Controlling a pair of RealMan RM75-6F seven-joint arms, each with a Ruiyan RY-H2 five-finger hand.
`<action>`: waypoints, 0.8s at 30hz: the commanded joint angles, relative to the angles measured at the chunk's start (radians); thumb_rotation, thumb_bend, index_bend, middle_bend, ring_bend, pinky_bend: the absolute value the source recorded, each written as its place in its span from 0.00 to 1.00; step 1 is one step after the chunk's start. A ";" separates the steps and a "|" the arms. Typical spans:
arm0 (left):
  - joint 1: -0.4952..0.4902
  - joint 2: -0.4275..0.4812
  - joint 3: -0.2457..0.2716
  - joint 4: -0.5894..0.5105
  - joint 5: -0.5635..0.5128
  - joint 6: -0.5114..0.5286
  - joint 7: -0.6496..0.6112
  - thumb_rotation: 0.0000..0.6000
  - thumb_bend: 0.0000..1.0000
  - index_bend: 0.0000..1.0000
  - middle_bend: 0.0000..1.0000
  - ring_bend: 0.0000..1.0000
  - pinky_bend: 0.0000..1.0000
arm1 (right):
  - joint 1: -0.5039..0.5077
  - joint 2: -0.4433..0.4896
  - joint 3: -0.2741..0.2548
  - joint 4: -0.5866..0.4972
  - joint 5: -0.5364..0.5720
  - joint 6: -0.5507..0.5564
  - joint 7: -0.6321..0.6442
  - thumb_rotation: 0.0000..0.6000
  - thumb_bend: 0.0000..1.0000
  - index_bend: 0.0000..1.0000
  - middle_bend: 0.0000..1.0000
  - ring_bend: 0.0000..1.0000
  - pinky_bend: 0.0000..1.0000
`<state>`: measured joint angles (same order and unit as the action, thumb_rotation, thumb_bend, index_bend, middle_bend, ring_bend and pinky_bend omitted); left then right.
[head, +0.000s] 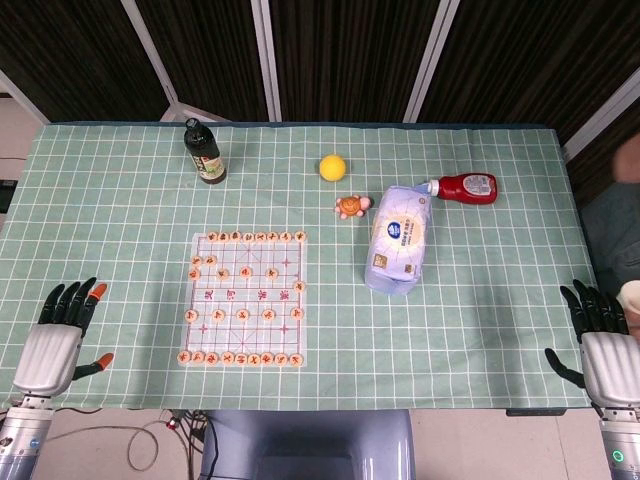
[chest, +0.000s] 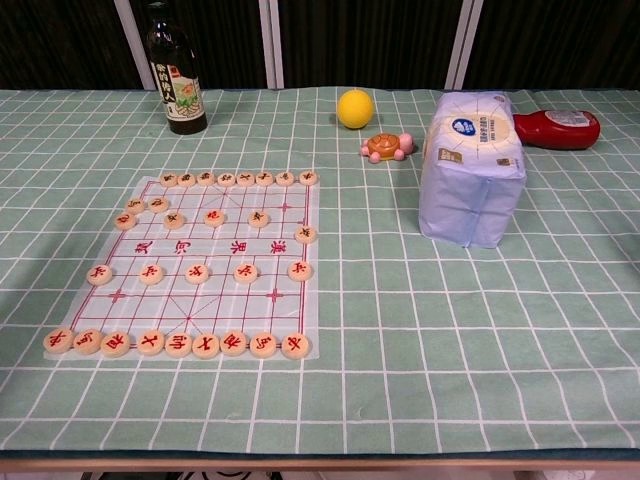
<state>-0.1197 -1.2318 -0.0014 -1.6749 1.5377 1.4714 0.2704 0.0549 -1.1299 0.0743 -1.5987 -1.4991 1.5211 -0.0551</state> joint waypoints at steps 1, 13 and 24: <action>0.000 -0.001 -0.001 0.001 -0.001 -0.001 0.001 1.00 0.00 0.00 0.00 0.00 0.00 | 0.000 0.000 0.000 -0.001 0.000 -0.001 0.001 1.00 0.29 0.00 0.00 0.00 0.00; -0.006 -0.006 0.003 -0.017 0.002 -0.016 0.032 1.00 0.00 0.00 0.00 0.00 0.00 | -0.004 0.007 -0.001 -0.011 0.007 -0.004 0.005 1.00 0.29 0.00 0.00 0.00 0.00; -0.026 0.007 0.008 -0.094 -0.017 -0.068 0.115 1.00 0.00 0.00 0.00 0.00 0.06 | -0.006 0.010 -0.003 -0.021 0.011 -0.008 0.005 1.00 0.29 0.00 0.00 0.00 0.00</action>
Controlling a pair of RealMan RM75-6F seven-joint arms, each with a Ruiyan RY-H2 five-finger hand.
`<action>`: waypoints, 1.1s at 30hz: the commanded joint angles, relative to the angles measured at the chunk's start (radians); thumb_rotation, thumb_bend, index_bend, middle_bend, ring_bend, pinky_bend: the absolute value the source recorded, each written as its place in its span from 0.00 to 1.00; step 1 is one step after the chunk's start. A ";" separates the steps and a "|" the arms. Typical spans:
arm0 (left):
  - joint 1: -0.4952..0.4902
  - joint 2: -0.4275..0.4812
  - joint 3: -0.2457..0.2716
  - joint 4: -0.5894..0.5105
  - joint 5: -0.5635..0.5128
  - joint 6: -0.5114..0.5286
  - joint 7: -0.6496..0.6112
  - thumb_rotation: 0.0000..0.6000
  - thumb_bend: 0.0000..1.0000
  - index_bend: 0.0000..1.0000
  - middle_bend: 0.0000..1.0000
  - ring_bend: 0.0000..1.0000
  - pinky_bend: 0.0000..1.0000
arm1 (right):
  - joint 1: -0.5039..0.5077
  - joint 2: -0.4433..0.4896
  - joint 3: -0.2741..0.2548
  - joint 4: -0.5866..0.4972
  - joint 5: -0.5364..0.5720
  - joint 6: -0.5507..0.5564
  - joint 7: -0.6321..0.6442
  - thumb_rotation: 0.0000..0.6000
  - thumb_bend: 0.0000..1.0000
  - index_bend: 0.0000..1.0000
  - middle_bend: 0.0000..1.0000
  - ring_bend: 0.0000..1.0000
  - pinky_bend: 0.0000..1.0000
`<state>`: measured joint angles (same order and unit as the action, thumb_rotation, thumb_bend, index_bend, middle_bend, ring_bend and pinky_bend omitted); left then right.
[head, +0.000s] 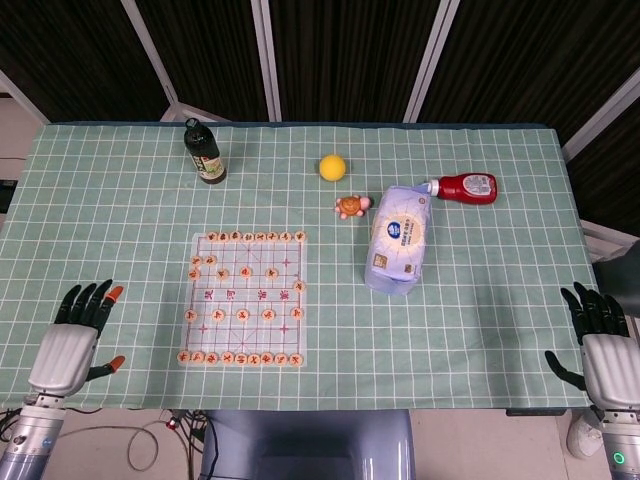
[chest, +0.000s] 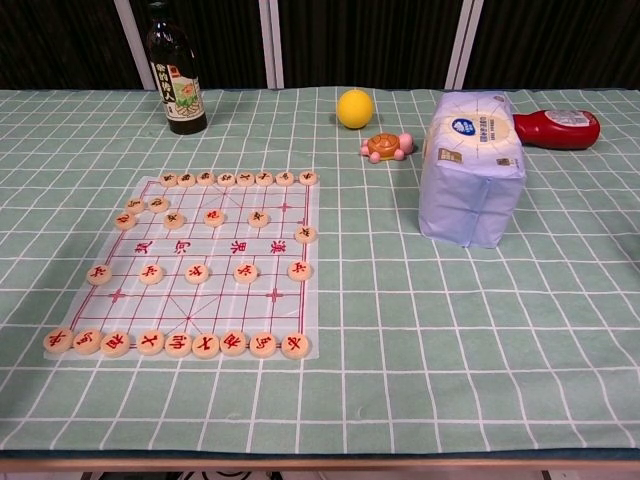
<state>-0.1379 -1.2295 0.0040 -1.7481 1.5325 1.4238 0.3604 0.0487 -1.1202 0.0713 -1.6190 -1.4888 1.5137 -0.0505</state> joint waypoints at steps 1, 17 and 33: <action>-0.012 0.005 0.004 -0.030 -0.017 -0.030 0.039 1.00 0.00 0.00 0.03 0.02 0.11 | 0.000 0.000 0.000 -0.001 0.001 -0.001 0.001 1.00 0.29 0.00 0.00 0.00 0.00; -0.090 -0.105 -0.005 -0.074 -0.170 -0.194 0.272 1.00 0.17 0.42 1.00 0.95 0.97 | -0.001 0.004 0.003 -0.005 0.009 -0.006 0.012 1.00 0.29 0.00 0.00 0.00 0.00; -0.131 -0.189 -0.014 -0.040 -0.298 -0.232 0.348 1.00 0.23 0.45 1.00 0.99 0.99 | -0.002 0.008 0.003 -0.007 0.013 -0.011 0.023 1.00 0.29 0.00 0.00 0.00 0.00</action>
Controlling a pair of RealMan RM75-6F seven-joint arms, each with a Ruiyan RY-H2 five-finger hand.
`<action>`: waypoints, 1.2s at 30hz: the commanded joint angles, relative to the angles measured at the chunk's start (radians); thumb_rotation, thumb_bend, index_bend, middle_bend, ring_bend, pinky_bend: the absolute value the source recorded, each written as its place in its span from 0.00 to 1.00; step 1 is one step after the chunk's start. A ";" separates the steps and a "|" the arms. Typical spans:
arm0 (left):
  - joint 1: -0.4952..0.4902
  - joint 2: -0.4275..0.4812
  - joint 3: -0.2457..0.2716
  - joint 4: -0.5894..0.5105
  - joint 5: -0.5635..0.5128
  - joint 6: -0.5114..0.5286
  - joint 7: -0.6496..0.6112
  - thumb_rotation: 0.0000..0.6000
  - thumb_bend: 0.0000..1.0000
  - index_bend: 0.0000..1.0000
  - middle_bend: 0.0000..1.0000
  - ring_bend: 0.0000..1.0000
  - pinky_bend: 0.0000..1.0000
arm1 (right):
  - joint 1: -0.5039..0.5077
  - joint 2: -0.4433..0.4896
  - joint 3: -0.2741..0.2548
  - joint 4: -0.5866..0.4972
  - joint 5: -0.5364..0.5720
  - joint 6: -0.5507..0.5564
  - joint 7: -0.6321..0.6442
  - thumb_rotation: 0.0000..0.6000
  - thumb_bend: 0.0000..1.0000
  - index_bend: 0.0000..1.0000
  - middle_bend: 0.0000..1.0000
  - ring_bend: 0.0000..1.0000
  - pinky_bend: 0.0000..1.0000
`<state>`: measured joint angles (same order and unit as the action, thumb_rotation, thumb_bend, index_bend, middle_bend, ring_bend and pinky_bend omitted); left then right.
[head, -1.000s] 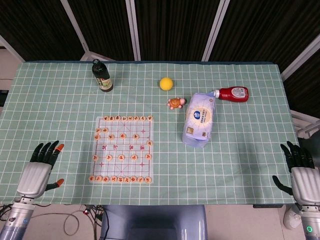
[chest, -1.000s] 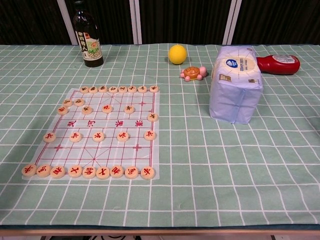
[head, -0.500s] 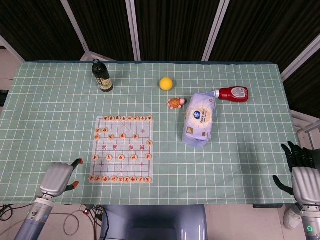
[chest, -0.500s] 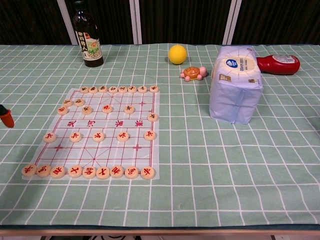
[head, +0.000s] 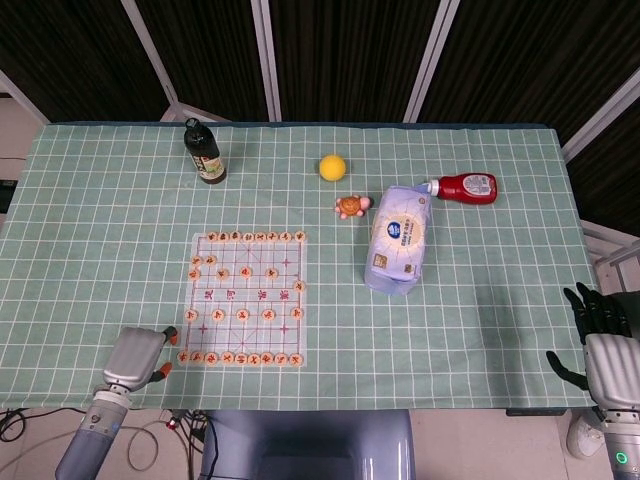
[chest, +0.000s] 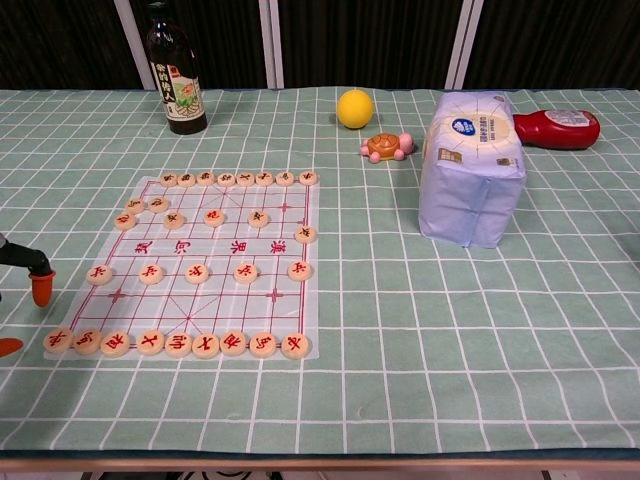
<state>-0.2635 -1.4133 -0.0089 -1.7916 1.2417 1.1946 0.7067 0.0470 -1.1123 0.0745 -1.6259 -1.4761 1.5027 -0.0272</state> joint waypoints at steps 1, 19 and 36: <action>-0.008 -0.009 -0.002 0.004 -0.011 -0.005 0.001 1.00 0.23 0.45 1.00 0.99 0.99 | 0.000 0.000 0.000 -0.001 0.000 0.000 0.000 1.00 0.29 0.00 0.00 0.00 0.00; -0.047 -0.029 0.015 -0.014 -0.065 -0.019 0.035 1.00 0.23 0.43 1.00 0.99 0.99 | -0.001 0.003 0.001 -0.005 0.002 -0.002 0.003 1.00 0.29 0.00 0.00 0.00 0.00; -0.067 -0.053 0.025 0.005 -0.079 -0.005 0.036 1.00 0.24 0.45 1.00 0.99 0.99 | -0.002 0.003 0.001 -0.004 0.003 -0.001 0.007 1.00 0.29 0.00 0.00 0.00 0.00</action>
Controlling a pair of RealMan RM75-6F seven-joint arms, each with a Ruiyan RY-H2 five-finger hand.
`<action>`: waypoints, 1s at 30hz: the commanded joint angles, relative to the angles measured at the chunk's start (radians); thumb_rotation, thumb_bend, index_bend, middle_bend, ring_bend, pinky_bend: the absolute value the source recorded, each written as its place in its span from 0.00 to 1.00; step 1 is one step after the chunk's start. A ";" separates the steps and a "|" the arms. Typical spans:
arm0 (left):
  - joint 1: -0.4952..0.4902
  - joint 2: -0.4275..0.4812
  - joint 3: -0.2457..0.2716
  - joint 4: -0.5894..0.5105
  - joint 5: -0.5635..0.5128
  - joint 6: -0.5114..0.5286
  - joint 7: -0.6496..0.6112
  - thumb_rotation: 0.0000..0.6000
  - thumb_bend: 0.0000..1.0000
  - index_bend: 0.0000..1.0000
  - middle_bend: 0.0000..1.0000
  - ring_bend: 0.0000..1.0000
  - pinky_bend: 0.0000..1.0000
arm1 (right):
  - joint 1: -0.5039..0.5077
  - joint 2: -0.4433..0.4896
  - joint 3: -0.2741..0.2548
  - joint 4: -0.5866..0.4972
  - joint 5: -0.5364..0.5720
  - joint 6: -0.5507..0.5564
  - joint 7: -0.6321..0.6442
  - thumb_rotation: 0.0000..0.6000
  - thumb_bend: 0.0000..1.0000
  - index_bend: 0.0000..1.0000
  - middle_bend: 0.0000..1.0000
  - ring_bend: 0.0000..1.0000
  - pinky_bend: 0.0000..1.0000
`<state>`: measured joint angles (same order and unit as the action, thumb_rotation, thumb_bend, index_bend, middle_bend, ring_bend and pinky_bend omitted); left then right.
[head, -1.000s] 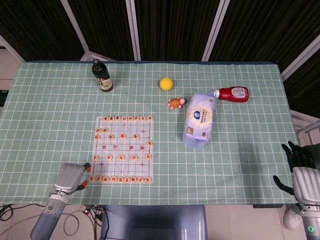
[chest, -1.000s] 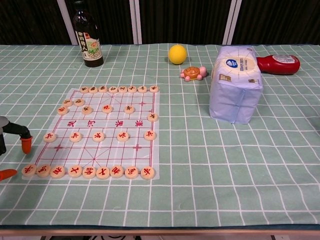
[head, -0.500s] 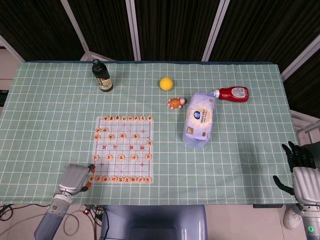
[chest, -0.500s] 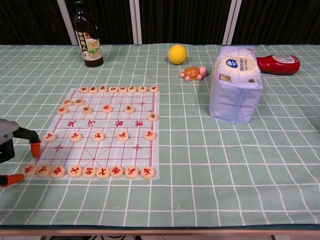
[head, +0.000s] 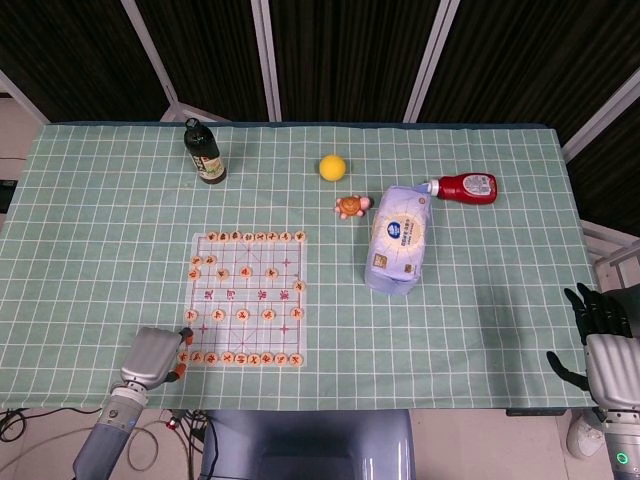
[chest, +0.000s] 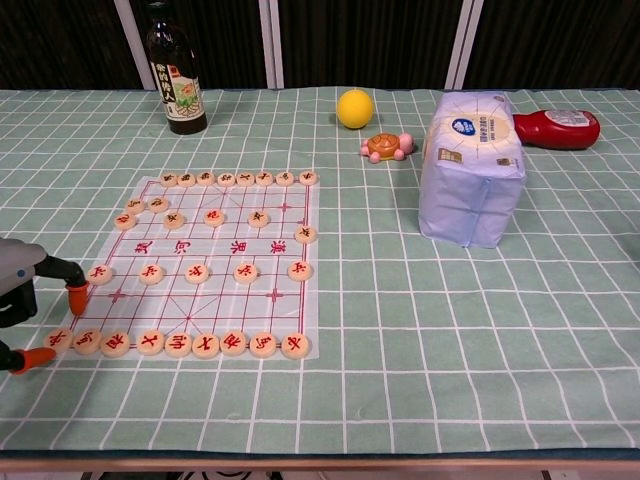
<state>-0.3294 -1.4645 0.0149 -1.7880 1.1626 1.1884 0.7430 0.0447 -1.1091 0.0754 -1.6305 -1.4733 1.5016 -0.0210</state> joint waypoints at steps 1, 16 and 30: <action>-0.002 -0.002 0.002 0.003 0.000 0.003 -0.001 1.00 0.24 0.46 1.00 0.99 0.99 | 0.000 0.000 0.000 0.000 0.000 0.000 0.000 1.00 0.29 0.00 0.00 0.00 0.00; -0.010 -0.011 0.012 0.021 -0.010 0.009 -0.014 1.00 0.24 0.46 1.00 0.99 0.99 | -0.001 0.000 0.000 -0.001 0.001 0.000 0.001 1.00 0.29 0.00 0.00 0.00 0.00; -0.016 -0.018 0.019 0.027 -0.023 0.011 -0.014 1.00 0.26 0.47 1.00 0.99 0.99 | -0.002 0.000 0.001 0.000 0.001 0.002 0.003 1.00 0.29 0.00 0.00 0.00 0.00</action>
<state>-0.3457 -1.4825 0.0339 -1.7610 1.1398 1.1993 0.7292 0.0427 -1.1089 0.0764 -1.6302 -1.4724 1.5032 -0.0177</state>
